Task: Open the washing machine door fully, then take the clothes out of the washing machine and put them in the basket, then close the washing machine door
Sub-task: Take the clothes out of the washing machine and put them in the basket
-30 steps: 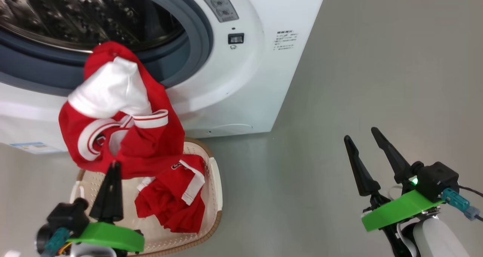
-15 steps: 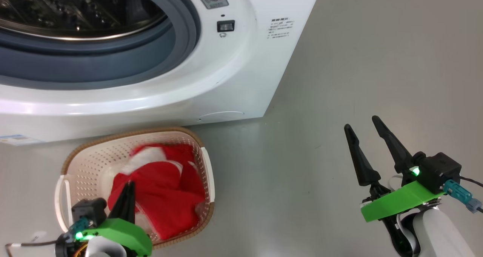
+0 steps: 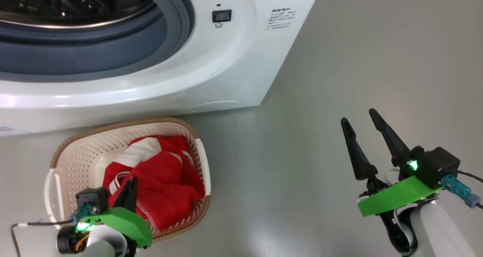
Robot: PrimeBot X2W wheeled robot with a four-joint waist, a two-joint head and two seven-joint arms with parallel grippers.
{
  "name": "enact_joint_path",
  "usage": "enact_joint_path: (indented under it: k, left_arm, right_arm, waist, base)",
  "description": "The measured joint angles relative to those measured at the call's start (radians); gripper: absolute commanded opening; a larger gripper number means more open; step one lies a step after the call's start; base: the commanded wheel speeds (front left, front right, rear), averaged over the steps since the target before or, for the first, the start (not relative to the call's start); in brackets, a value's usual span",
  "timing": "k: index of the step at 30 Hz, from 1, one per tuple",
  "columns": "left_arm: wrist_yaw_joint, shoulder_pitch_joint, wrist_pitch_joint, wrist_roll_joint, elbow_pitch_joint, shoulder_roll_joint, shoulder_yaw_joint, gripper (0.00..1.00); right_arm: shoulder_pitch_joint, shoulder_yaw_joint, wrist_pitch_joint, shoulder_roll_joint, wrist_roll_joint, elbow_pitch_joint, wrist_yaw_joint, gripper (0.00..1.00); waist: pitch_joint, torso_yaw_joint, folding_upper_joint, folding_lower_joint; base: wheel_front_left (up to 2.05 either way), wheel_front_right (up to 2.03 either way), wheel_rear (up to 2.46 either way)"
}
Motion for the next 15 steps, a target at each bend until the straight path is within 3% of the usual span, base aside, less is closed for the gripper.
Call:
enact_joint_path:
  k: [15]
  left_arm:
    - [0.0, -0.148, 0.0, -0.006, 0.169, 0.036, -0.065, 0.0]
  right_arm:
    - [-0.067, 0.023, 0.0, 0.019, -0.008, -0.013, 0.0, 1.0]
  waist:
    - [0.113, -0.014, 0.0, -0.0001]
  base:
    - [0.0, 0.0, 0.0]
